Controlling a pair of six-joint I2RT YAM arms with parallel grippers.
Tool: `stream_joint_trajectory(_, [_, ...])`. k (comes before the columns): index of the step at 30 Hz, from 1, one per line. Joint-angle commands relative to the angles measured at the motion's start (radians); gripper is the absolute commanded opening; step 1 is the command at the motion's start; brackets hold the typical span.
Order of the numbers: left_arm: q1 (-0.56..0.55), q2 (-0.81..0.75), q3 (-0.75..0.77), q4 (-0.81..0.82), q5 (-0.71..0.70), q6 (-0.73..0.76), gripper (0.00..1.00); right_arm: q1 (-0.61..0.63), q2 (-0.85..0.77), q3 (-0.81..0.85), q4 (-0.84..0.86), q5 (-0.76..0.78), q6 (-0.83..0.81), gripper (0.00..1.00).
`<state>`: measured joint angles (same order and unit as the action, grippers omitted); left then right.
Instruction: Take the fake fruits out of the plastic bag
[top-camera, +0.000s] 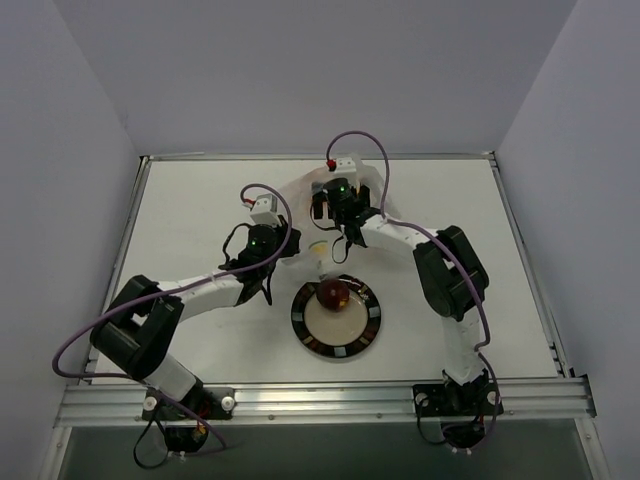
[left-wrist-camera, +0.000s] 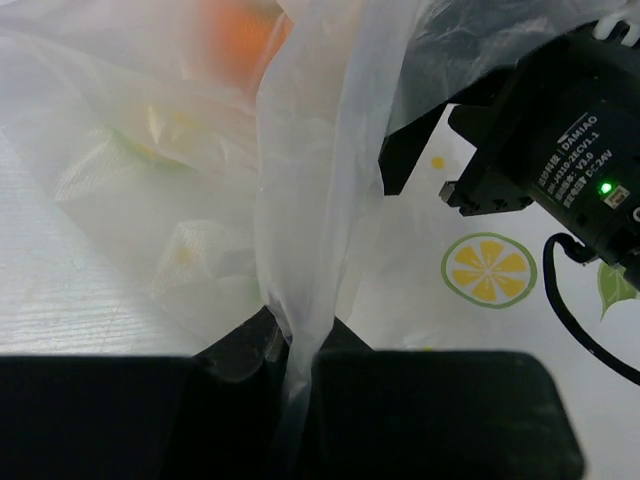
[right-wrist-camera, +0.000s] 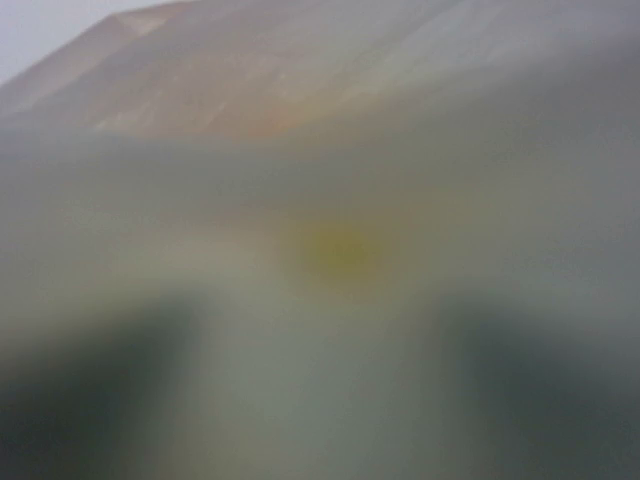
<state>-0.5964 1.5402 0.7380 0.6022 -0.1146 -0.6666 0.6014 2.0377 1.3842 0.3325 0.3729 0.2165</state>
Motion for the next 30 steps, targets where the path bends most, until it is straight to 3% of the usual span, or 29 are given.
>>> stream_joint_trajectory(1, [-0.005,0.001,0.034,0.061,0.015,-0.011,0.02,-0.012,0.022,0.071,0.022,0.09,0.035,1.0])
stream_joint_trajectory(5, [-0.003,0.003,0.028,0.062,0.009,-0.014,0.02,-0.029,0.1,0.16,-0.042,0.129,0.058,1.0])
stream_joint_trajectory(14, [-0.013,0.04,0.023,0.085,0.021,-0.039,0.02,-0.124,0.138,0.176,-0.041,0.078,0.432,1.0])
stream_joint_trajectory(20, [-0.025,0.054,0.001,0.108,0.032,-0.059,0.02,-0.167,0.145,0.081,0.203,-0.045,0.616,1.0])
stream_joint_trajectory(23, [-0.025,0.057,-0.005,0.111,0.041,-0.065,0.02,-0.173,0.179,0.072,0.286,-0.052,0.647,1.0])
stream_joint_trajectory(30, [-0.028,0.057,-0.003,0.096,0.056,-0.054,0.02,-0.183,0.265,0.162,0.284,0.008,0.635,1.0])
